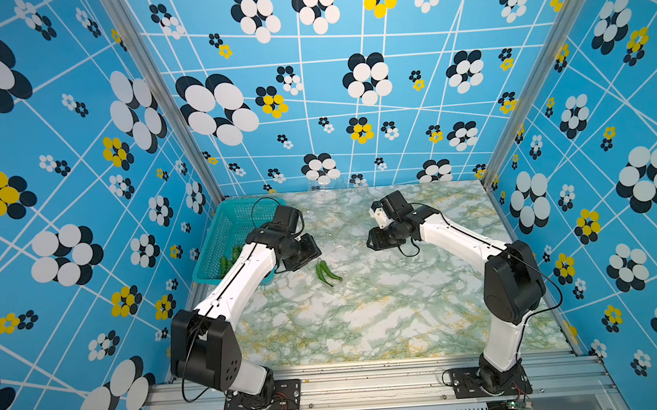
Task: Take small green peppers out of containers
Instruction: Pick up the green pepper from the packing box.
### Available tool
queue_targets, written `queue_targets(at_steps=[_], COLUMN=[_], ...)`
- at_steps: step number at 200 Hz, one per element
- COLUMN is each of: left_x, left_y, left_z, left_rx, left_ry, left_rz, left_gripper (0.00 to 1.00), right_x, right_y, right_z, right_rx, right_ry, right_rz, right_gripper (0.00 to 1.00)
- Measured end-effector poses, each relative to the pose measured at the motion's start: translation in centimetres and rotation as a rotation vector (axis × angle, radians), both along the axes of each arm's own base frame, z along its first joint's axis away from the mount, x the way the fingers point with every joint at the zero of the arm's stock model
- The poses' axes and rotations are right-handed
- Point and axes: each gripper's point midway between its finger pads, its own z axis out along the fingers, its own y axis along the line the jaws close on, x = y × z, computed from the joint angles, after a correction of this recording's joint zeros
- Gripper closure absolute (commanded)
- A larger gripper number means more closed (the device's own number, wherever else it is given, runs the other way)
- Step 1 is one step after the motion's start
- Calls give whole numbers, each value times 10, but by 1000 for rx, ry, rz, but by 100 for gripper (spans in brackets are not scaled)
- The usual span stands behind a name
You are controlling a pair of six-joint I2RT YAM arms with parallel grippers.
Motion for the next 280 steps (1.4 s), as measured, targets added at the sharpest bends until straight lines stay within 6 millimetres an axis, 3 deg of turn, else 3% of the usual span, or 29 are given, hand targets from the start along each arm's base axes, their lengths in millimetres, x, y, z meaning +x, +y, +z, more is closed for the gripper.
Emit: queue_targets(at_steps=[28,47,93,134,169,179,194,225,244,259,280], left_x=[6,17,39,44,48,47,47,48,46,45,46], left_y=[-12,-17,-26,-26,-28,-28,-29,-30,-28,-27,-19], left_z=[-46,-65,-91,-109,-121,-124,-126,-124,-110,-78,-5], left_rx=[44,70,110,143,154,156,154,149,144,129,81], left_ry=[103,142,183,229,249,255,260,250,222,162,-2], left_rz=[-9,-12,-19,-23,-35,-39,-37,-45,-45,-47,-40], left_gripper=[43,43,41,42,55,71,82,93,96,95,93], right_x=[-5,-8,-15,-14,-14,-13,-12,-10,-9,-7,-3], right_y=[-18,-27,-41,-51,-54,-55,-55,-58,-61,-62,-62], right_z=[-6,-3,5,6,9,10,11,13,13,15,23], right_rx=[-13,-16,-11,-18,-19,-19,-21,-31,-46,-50,-50], right_ry=[16,12,-6,-12,-26,-30,-39,-51,-59,-65,-80], right_rz=[-23,-36,-49,-72,-82,-83,-87,-96,-105,-110,-117], right_gripper=[52,52,52,52,52,53,54,52,51,50,50])
